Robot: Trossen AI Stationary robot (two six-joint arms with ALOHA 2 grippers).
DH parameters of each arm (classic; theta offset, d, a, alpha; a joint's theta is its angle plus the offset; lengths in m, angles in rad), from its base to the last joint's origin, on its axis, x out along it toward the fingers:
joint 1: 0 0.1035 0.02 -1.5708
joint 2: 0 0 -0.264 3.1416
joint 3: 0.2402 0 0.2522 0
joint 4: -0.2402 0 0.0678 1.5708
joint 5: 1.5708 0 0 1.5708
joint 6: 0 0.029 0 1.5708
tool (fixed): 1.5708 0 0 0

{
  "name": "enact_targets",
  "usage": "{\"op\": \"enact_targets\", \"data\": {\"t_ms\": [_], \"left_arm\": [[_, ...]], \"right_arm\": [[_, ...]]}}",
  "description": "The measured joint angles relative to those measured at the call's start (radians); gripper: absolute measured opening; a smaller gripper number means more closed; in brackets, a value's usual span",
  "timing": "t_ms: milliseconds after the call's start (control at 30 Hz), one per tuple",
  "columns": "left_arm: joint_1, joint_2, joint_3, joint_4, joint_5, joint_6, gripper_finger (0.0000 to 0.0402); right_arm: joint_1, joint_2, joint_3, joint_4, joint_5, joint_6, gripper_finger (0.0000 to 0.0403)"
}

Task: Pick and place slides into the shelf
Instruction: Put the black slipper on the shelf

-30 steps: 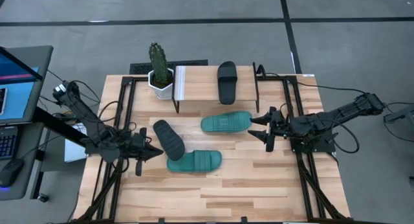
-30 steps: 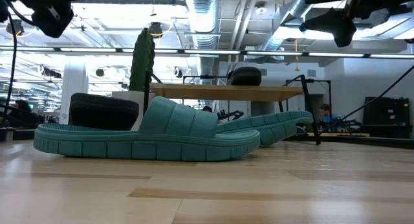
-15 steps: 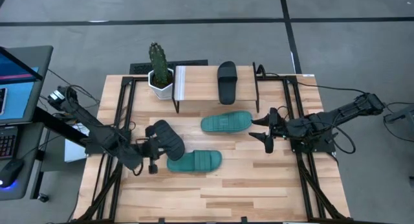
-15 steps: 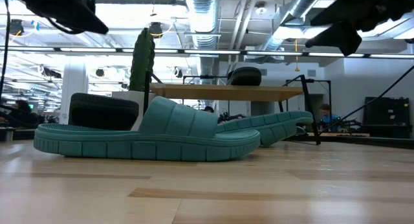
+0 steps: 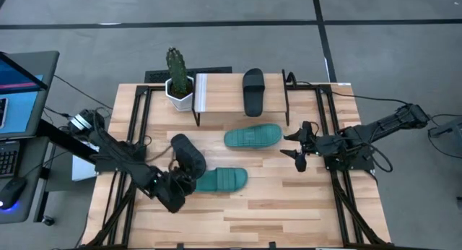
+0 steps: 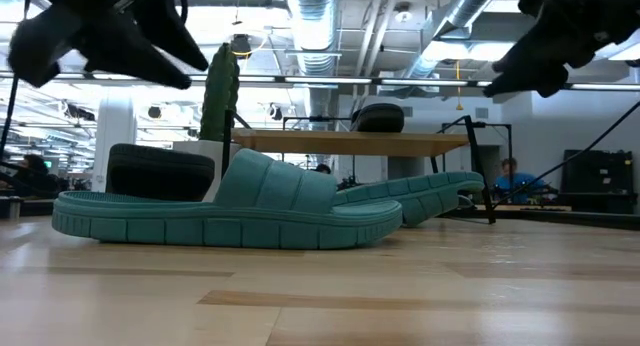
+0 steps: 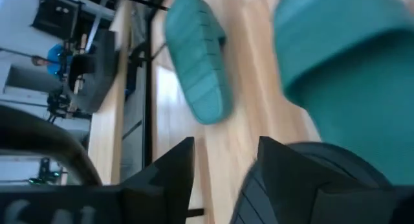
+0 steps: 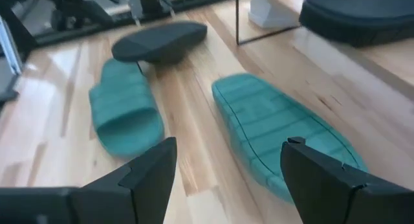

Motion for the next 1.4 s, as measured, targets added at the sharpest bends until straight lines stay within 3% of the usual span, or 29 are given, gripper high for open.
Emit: {"op": "enact_targets", "data": {"t_ms": [200,433,600,933,1400], "left_arm": [[-0.072,0.141,0.124,-0.196,0.066,-0.152,0.0167],[-0.123,0.260,0.232,-0.298,0.083,-0.254,0.0168],[-0.131,0.305,0.235,-0.303,0.122,-0.280,0.0168],[-0.116,0.350,0.235,-0.438,0.097,-0.401,0.0167],[-0.101,0.415,0.234,-0.447,0.122,-0.396,0.0167]], "right_arm": [[0.000,0.000,0.000,-0.059,-0.054,0.000,0.0260],[0.000,0.000,0.000,-0.076,-0.065,0.000,0.0260],[0.000,0.000,0.000,-0.078,-0.069,0.000,0.0260],[0.001,0.000,0.000,-0.087,-0.073,0.000,0.0260],[0.002,0.000,0.000,-0.105,-0.073,0.000,0.0260]]}}
